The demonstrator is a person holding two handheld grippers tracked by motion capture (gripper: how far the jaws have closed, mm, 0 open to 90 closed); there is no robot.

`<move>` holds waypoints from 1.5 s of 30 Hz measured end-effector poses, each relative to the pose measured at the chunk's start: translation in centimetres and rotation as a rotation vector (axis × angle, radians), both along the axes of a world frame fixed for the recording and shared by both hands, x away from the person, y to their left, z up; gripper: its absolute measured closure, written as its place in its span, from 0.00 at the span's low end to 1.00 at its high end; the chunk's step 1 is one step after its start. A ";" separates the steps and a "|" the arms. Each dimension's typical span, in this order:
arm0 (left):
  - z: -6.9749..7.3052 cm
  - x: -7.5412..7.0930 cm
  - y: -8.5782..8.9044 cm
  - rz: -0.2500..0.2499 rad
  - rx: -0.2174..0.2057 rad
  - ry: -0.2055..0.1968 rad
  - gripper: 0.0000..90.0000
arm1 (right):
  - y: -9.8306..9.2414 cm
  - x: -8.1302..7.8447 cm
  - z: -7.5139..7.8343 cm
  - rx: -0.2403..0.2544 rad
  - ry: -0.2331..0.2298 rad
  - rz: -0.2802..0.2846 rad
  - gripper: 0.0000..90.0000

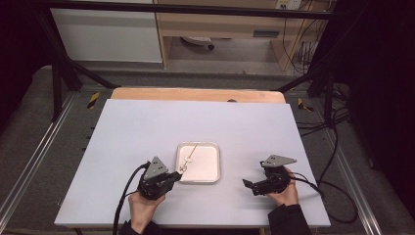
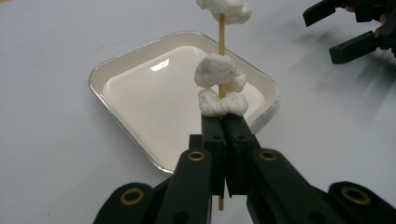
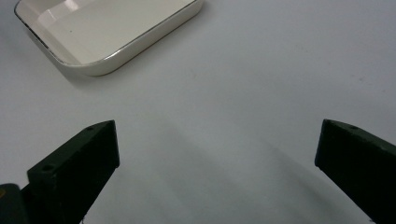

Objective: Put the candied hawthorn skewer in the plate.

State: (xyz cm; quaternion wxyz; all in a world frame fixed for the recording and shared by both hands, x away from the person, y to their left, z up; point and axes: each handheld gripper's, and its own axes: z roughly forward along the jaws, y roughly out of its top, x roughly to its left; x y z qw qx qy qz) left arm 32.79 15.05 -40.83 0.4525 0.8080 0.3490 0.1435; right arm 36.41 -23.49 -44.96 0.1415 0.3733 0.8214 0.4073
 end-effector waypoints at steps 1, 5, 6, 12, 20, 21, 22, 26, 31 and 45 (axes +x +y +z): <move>0.1 0.1 0.0 -0.002 0.000 0.003 0.98 | 0.0 0.0 -0.1 -0.007 -0.002 0.004 0.01; 0.5 0.7 -0.1 -0.002 0.015 0.013 0.98 | 0.1 -0.1 -0.1 -0.007 0.006 0.006 0.00; 0.6 0.8 -0.2 -0.002 0.013 0.016 0.98 | 0.0 -0.1 -0.1 -0.009 0.004 0.006 0.00; 1.3 1.7 -0.9 -0.004 0.040 0.029 0.98 | -0.1 -0.2 0.0 -0.016 -0.005 0.010 0.00; 1.2 3.4 -2.1 0.003 0.084 0.073 0.98 | -0.1 -0.2 -0.1 -0.021 -0.008 0.012 0.00; 1.0 3.6 -2.2 0.006 0.089 0.077 0.98 | -0.1 -0.2 -0.1 -0.019 -0.008 0.009 0.00; 0.9 3.8 -2.3 0.008 0.097 0.085 0.98 | -0.1 -0.2 -0.1 -0.018 -0.005 0.009 0.00; 0.6 4.5 -3.0 0.018 0.131 0.107 0.98 | -0.1 -0.2 -0.1 -0.015 -0.007 0.011 0.00; 0.2 5.1 -3.8 0.022 0.165 0.129 0.98 | -0.4 -0.1 -0.3 -0.008 0.001 0.002 0.00; -1.3 6.2 -5.4 0.042 0.273 0.222 0.98 | -0.2 -0.1 -0.4 -0.004 0.012 0.006 0.00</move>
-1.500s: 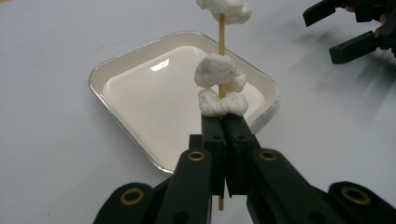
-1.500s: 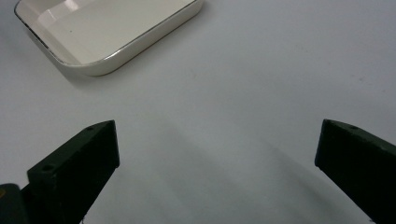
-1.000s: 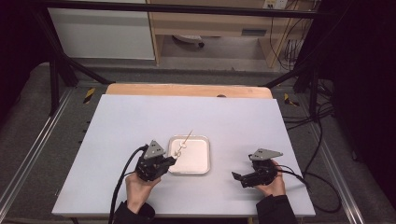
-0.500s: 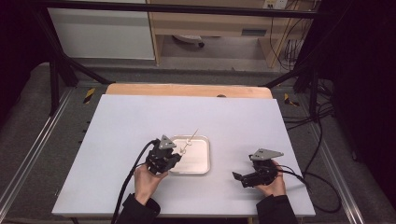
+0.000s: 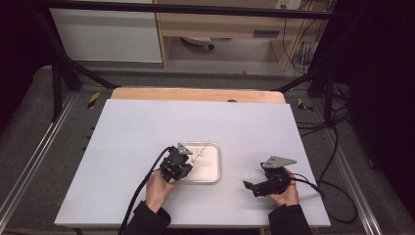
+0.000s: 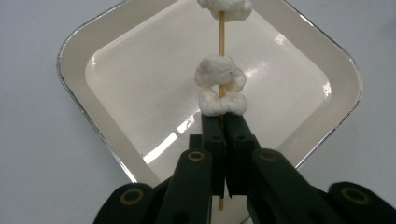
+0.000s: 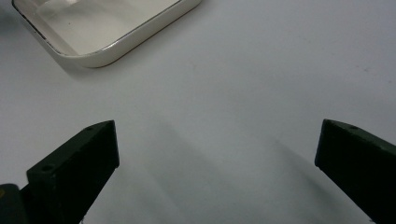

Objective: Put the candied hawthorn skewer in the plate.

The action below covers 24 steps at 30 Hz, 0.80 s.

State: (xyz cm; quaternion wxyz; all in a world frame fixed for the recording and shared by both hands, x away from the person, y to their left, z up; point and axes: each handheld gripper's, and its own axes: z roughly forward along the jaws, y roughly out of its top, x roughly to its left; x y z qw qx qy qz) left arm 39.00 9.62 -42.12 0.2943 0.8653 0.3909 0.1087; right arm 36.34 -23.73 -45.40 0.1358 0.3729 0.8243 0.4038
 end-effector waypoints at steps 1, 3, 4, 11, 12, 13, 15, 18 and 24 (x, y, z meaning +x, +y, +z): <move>-0.1 0.0 -0.1 0.001 0.004 0.005 0.98 | 0.0 0.0 0.0 -0.002 0.001 -0.001 0.00; -0.2 0.1 -0.2 -0.001 0.019 0.019 0.98 | 0.0 0.0 -0.1 -0.002 0.002 0.001 0.00; -0.3 0.2 -0.4 0.000 0.025 0.026 0.98 | 0.0 0.0 -0.1 -0.003 0.002 0.001 0.00; -0.7 0.3 -0.9 0.000 0.065 0.049 0.98 | 0.1 0.0 -0.1 -0.007 0.007 0.003 0.00; -0.7 0.3 -0.9 -0.001 0.066 0.050 0.97 | 0.1 0.0 -0.1 -0.007 0.008 0.003 0.00; -0.7 0.3 -0.9 0.000 0.066 0.052 0.97 | 0.1 0.0 -0.1 -0.009 0.005 0.004 0.00; -0.7 0.3 -0.9 -0.003 0.068 0.053 0.97 | 0.1 0.0 -0.1 -0.004 0.003 0.003 0.00; -0.7 0.3 -0.9 -0.004 0.070 0.048 0.96 | 0.1 0.0 -0.1 -0.002 0.005 0.001 0.00; -0.3 0.1 -0.7 -0.022 0.058 0.020 0.88 | 0.0 0.0 0.0 -0.004 0.003 0.001 0.00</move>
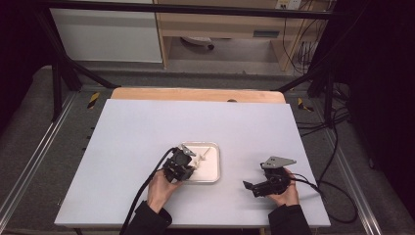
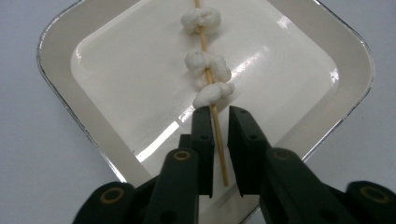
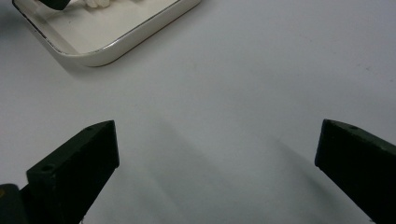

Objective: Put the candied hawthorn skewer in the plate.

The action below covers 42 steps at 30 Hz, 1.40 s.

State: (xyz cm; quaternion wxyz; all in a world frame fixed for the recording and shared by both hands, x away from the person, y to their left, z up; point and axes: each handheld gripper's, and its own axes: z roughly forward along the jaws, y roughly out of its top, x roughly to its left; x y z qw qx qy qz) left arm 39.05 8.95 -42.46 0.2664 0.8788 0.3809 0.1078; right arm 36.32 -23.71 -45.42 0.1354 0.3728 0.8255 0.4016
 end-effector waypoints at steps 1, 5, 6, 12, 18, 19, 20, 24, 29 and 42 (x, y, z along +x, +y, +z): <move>0.1 -0.1 0.1 -0.004 -0.001 -0.007 0.85 | 0.0 0.0 0.0 0.002 0.001 0.000 0.00; 0.9 -0.4 1.0 -0.020 -0.058 -0.027 0.75 | 0.0 0.0 0.1 0.008 0.001 -0.002 0.00; 1.1 -0.5 1.2 -0.022 -0.077 -0.028 0.72 | 0.0 0.0 0.1 0.009 0.000 -0.001 0.00; 2.0 -1.4 3.1 -0.031 -0.143 -0.095 0.52 | -0.2 0.0 0.2 0.016 -0.006 -0.005 0.00; 2.1 -2.7 5.4 -0.037 -0.172 -0.170 0.32 | -0.3 -0.1 0.4 0.025 -0.001 -0.007 0.00; 2.0 -2.9 5.7 -0.036 -0.180 -0.176 0.29 | -0.3 -0.1 0.4 0.025 -0.001 -0.008 0.00; 1.9 -3.1 6.2 -0.034 -0.193 -0.181 0.27 | -0.3 0.0 0.3 0.024 0.000 -0.007 0.00; 1.1 -3.9 8.2 -0.024 -0.237 -0.194 0.20 | -0.2 -0.1 0.3 0.027 0.003 -0.006 0.00; -0.4 -4.9 10.4 0.001 -0.274 -0.210 0.15 | -0.2 -0.1 0.3 0.027 0.005 -0.006 0.00; -2.4 -5.6 13.1 0.073 -0.274 -0.215 0.12 | -0.3 -0.4 0.2 0.035 0.012 -0.001 0.00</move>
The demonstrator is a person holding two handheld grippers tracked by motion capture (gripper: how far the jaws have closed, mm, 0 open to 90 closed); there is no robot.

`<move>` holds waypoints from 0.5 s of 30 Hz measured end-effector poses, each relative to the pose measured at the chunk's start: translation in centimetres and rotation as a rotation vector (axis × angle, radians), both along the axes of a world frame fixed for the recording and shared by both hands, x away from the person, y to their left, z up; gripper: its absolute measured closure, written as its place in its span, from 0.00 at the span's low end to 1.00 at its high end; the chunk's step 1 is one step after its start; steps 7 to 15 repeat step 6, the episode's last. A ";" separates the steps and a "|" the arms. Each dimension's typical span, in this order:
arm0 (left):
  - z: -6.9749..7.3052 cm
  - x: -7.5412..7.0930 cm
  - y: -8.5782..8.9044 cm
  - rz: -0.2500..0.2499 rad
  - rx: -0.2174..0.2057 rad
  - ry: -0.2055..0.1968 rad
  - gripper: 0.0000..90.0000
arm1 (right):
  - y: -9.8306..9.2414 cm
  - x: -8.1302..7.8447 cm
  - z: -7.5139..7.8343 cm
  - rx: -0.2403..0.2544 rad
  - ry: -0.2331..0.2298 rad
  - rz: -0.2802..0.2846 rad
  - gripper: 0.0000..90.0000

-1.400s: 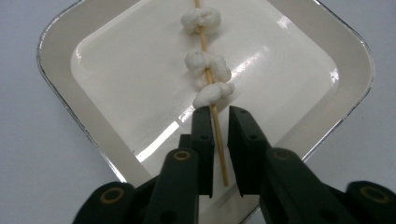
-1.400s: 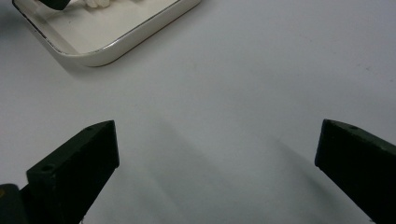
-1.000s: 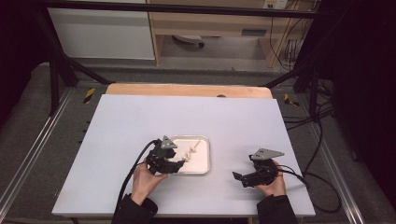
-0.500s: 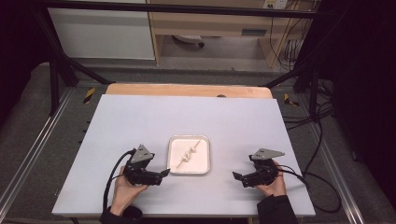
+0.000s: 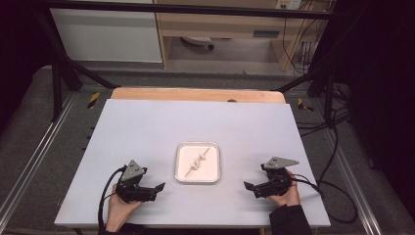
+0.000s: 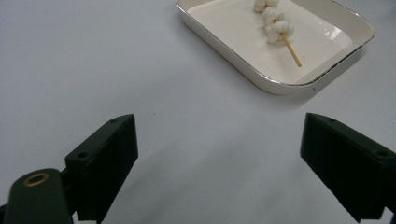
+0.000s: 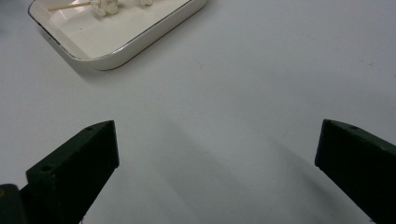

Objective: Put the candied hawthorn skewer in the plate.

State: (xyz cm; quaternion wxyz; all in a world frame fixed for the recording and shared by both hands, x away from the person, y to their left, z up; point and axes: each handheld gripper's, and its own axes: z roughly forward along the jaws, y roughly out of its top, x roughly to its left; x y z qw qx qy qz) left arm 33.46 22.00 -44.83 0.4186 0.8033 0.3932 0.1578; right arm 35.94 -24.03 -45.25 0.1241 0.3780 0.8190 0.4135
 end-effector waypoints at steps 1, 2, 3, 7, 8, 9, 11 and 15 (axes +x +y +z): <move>0.0 0.0 0.1 0.004 0.002 0.000 0.12 | 0.0 -0.1 0.0 0.006 0.003 0.000 0.00; 0.0 0.0 0.1 0.004 0.002 0.001 0.12 | -0.1 -0.1 0.0 0.009 0.006 -0.001 0.00; 0.0 0.0 0.1 0.000 -0.001 0.006 0.12 | -0.1 -0.1 0.0 0.010 0.007 -0.002 0.00; -0.2 0.1 0.0 -0.012 0.017 0.021 0.12 | -0.1 -0.1 -0.1 0.008 0.009 0.000 0.00; -0.2 0.1 0.0 -0.012 0.017 0.021 0.12 | -0.1 -0.1 -0.1 0.008 0.009 0.000 0.00; -0.2 0.1 0.0 -0.012 0.017 0.021 0.12 | -0.1 -0.1 -0.1 0.008 0.009 0.000 0.00; -0.2 0.1 0.0 -0.012 0.017 0.021 0.12 | -0.1 -0.1 -0.1 0.008 0.009 0.000 0.00; -0.2 0.1 0.0 -0.012 0.017 0.021 0.12 | -0.1 -0.1 -0.1 0.008 0.009 0.000 0.00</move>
